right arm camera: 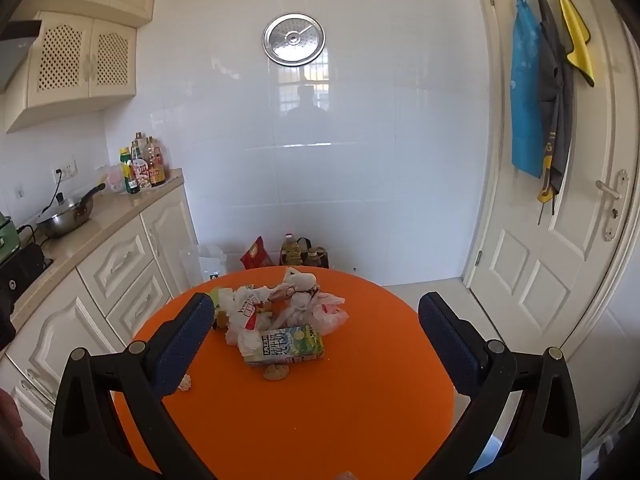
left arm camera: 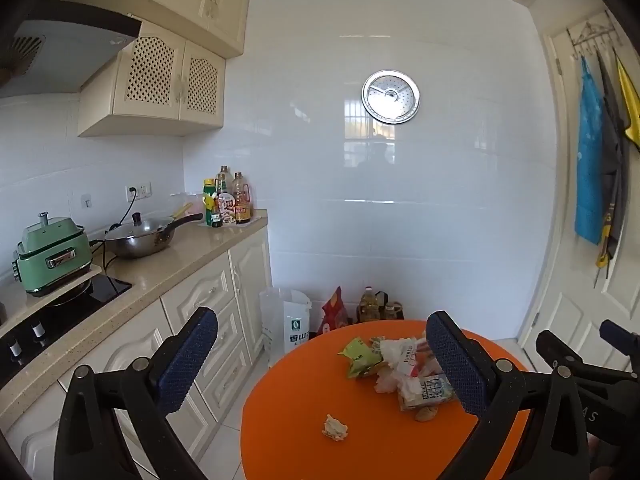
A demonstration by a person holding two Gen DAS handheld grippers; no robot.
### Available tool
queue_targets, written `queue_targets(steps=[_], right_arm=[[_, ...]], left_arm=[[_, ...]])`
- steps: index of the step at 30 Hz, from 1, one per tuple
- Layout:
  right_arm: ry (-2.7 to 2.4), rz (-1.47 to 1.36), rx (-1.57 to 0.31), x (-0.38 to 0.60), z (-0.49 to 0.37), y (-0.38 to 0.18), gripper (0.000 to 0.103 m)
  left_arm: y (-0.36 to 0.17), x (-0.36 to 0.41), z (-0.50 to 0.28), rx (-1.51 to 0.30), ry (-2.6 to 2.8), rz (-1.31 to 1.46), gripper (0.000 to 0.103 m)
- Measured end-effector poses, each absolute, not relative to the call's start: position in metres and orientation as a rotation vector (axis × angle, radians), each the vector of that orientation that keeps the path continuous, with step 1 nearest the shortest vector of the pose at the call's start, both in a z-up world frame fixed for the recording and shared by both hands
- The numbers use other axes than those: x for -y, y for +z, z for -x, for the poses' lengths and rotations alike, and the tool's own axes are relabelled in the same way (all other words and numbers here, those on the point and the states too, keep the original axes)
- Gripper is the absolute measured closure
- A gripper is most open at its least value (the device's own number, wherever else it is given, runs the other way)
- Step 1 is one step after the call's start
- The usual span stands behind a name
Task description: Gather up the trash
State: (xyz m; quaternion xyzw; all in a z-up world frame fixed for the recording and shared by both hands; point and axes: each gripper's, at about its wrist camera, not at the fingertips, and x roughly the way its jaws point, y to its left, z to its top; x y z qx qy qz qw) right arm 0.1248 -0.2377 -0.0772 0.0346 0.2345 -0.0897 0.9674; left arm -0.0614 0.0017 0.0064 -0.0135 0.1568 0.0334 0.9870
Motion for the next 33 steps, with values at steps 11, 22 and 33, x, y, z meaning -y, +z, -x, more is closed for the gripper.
queue_targets(steps=[11, 22, 33], right_arm=[[-0.186, -0.071, -0.477, 0.24, -0.123, -0.077, 0.0], [-0.173, -0.051, -0.512, 0.237, -0.135, -0.087, 0.0], [-0.162, -0.056, -0.644, 0.244, -0.174, -0.134, 0.0]], left_arm=[[0.02, -0.027, 0.041, -0.354, 0.03, 0.066, 0.001], [-0.009, -0.024, 0.017, -0.387, 0.041, 0.074, 0.001], [-0.044, -0.018, -0.061, -0.55, 0.044, 0.064, 0.001]])
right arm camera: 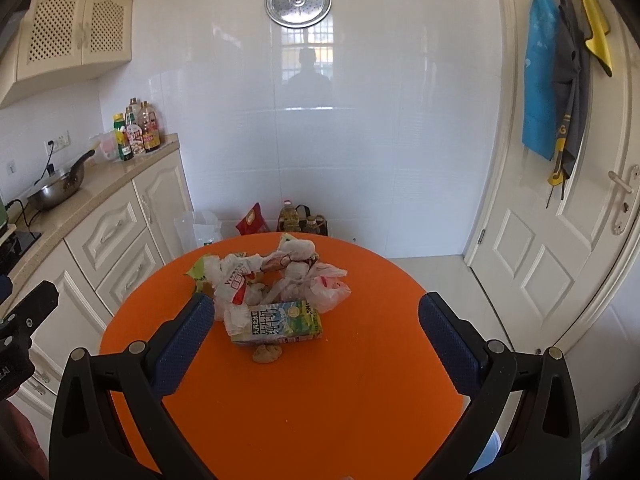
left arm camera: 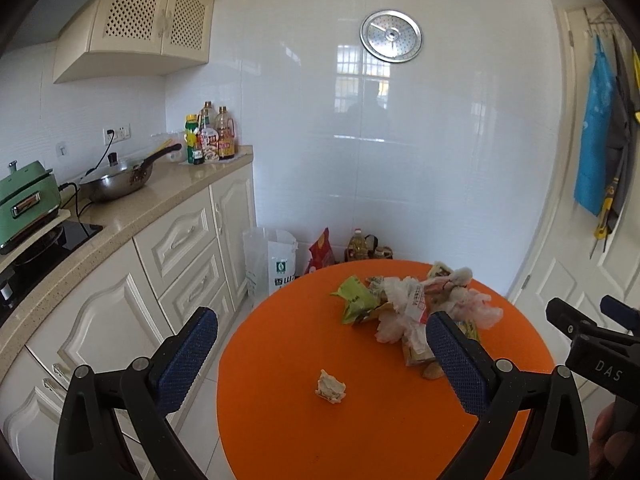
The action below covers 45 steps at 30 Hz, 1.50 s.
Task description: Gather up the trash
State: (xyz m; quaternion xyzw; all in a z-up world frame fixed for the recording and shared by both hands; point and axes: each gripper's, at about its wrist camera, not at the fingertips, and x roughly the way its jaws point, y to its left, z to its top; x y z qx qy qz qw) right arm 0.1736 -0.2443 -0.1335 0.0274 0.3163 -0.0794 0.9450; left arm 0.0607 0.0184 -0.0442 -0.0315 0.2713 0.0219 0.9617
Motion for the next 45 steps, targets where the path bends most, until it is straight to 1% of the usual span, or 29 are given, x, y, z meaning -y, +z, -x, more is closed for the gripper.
queue_targets(steps=[9, 13, 26, 27, 31, 33, 34, 35, 36, 37, 39, 40, 41, 42, 44, 45], right_arm=[[-0.132, -0.05, -0.801, 0.241, -0.213, -0.195, 0.0], [-0.121, -0.049, -0.85, 0.24, -0.227, -0.214, 0.0], [-0.067, -0.038, -0.968, 0.231, -0.263, -0.259, 0.0], [-0.065, -0.037, -0.976, 0.231, -0.265, -0.263, 0.0], [-0.06, -0.042, -1.007, 0.232, -0.269, -0.275, 0.0], [-0.055, -0.049, -1.015, 0.232, -0.269, -0.282, 0.0], [-0.052, -0.052, -1.02, 0.231, -0.27, -0.286, 0.0], [-0.047, -0.056, -1.026, 0.23, -0.271, -0.29, 0.0], [-0.041, -0.065, -1.027, 0.23, -0.272, -0.293, 0.002], [-0.036, -0.074, -1.025, 0.229, -0.273, -0.296, 0.005], [-0.026, -0.082, -1.027, 0.228, -0.276, -0.302, 0.022], [-0.023, -0.077, -1.033, 0.227, -0.278, -0.305, 0.028], [-0.016, -0.072, -1.042, 0.225, -0.28, -0.31, 0.036], [-0.009, -0.072, -1.036, 0.224, -0.28, -0.311, 0.037], [-0.002, -0.069, -1.019, 0.222, -0.28, -0.311, 0.039], [0.002, -0.075, -1.012, 0.223, -0.279, -0.312, 0.044]], left_arm=[[-0.112, -0.011, -0.144, -0.74, 0.044, 0.045, 0.001], [-0.127, -0.01, -0.18, -0.791, 0.049, 0.032, 0.001], [-0.194, -0.009, -0.264, -0.901, 0.014, 0.016, 0.001], [-0.204, -0.009, -0.259, -0.904, 0.015, 0.011, 0.001], [-0.223, -0.007, -0.28, -0.923, 0.002, -0.003, 0.003], [-0.233, -0.008, -0.284, -0.938, -0.012, -0.007, 0.013], [-0.239, -0.007, -0.287, -0.951, -0.023, -0.006, 0.023], [-0.245, -0.007, -0.288, -0.966, -0.034, -0.003, 0.026], [-0.246, -0.005, -0.288, -0.951, -0.034, -0.001, 0.027], [-0.246, -0.008, -0.287, -0.96, -0.037, 0.006, 0.03], [-0.25, -0.006, -0.29, -0.955, -0.047, 0.006, 0.036], [-0.252, -0.004, -0.29, -0.952, -0.049, 0.002, 0.042], [-0.254, -0.002, -0.291, -0.948, -0.064, 0.003, 0.049], [-0.255, 0.0, -0.291, -0.948, -0.069, 0.0, 0.052], [-0.26, 0.006, -0.294, -0.944, -0.085, -0.004, 0.064], [-0.26, 0.007, -0.294, -0.946, -0.095, -0.001, 0.067]])
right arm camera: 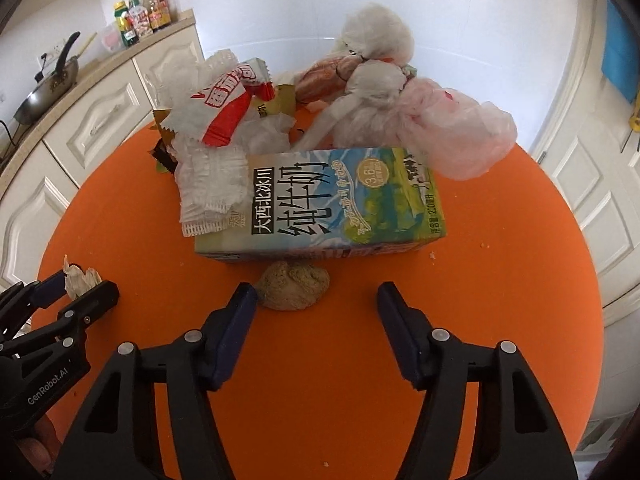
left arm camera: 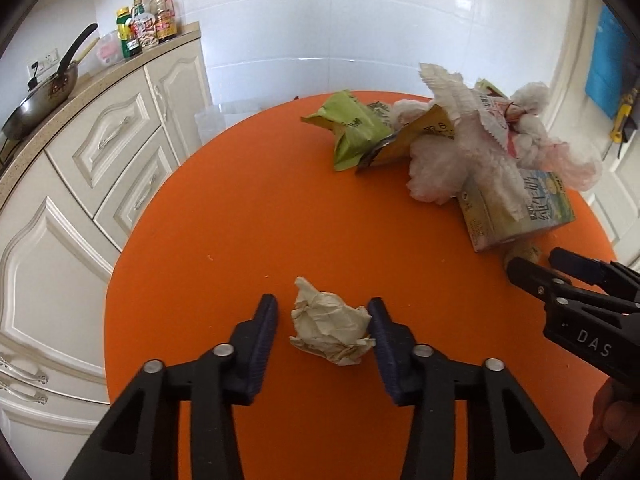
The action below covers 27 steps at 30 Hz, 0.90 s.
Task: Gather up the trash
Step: 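Grasp the crumpled paper ball with the left tool while the right tool grasps the brown lump, then carry both items to the blue bin and open both tools over it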
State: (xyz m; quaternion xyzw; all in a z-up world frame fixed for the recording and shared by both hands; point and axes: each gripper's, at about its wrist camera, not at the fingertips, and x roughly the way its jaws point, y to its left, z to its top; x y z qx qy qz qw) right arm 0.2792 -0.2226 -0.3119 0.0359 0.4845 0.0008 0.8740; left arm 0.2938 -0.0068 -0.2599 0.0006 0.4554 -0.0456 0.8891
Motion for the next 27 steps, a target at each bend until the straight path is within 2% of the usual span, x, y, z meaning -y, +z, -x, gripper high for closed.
queue_targets(steps=[1, 4, 5, 15, 18, 27], right_arm=[[0.006, -0.084, -1.005, 0.223, -0.279, -0.312, 0.048], [0.032, -0.101, -1.0, 0.224, -0.281, -0.31, 0.063], [0.037, -0.108, -1.001, 0.226, -0.281, -0.31, 0.064], [0.091, -0.213, -0.995, 0.256, -0.254, -0.302, 0.066], [0.086, -0.226, -0.989, 0.265, -0.243, -0.297, 0.07], [0.069, -0.279, -0.969, 0.289, -0.221, -0.292, 0.07]], left_arm=[[-0.26, 0.008, -0.294, -0.948, -0.099, -0.001, 0.071], [-0.265, 0.01, -0.291, -0.948, -0.097, 0.001, 0.073], [-0.269, 0.012, -0.292, -0.95, -0.1, 0.007, 0.073], [-0.267, 0.002, -0.26, -0.953, -0.146, 0.049, 0.073], [-0.246, -0.012, -0.24, -0.949, -0.17, 0.06, 0.073], [-0.215, 0.011, -0.227, -0.937, -0.225, 0.024, 0.073]])
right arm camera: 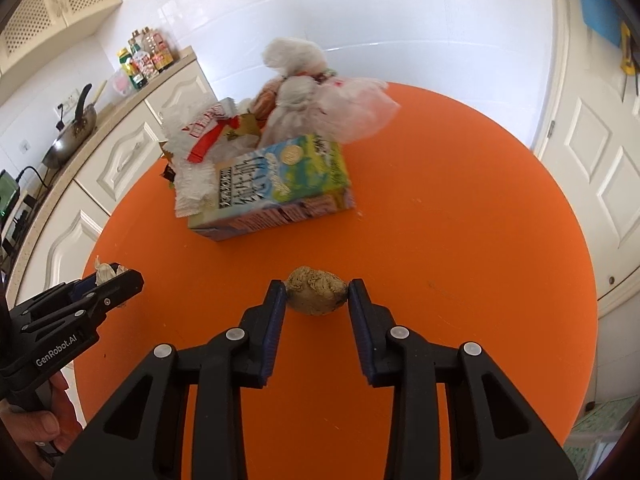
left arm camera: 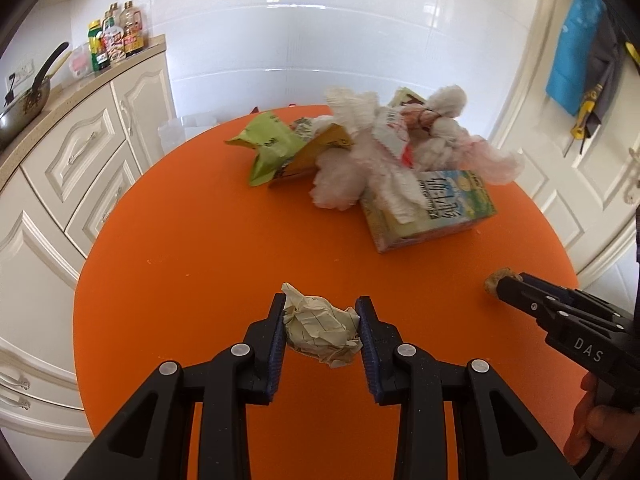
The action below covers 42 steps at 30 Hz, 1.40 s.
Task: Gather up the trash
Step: 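Carry both items to the blue bin and open both tools over it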
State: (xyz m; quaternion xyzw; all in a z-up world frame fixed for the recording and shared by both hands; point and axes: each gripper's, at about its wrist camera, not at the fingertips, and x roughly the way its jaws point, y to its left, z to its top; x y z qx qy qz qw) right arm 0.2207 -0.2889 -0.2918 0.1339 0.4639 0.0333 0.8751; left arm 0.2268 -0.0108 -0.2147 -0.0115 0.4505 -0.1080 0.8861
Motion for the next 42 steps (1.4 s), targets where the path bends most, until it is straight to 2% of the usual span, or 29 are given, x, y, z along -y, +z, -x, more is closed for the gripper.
queue_targets(steps=[15, 25, 30, 34, 42], right_arm=[[0.002, -0.391, -0.852, 0.364, -0.169, -0.264, 0.07], [-0.29, -0.458, -0.749, 0.488, -0.073, -0.232, 0.07], [-0.479, -0.512, -0.776, 0.559, -0.016, -0.255, 0.07], [-0.583, -0.582, -0.83, 0.609, 0.021, -0.298, 0.07], [-0.643, -0.774, -0.961, 0.671, 0.047, -0.409, 0.07]], left_arm=[[-0.167, 0.111, -0.214, -0.874, -0.387, -0.089, 0.073], [-0.146, 0.264, -0.201, -0.81, -0.685, -0.224, 0.073], [-0.167, 0.352, -0.186, -0.871, -0.873, -0.294, 0.073], [-0.199, 0.411, -0.184, -0.961, -0.966, -0.356, 0.073], [-0.32, 0.517, -0.221, -1.252, -1.021, -0.493, 0.073]])
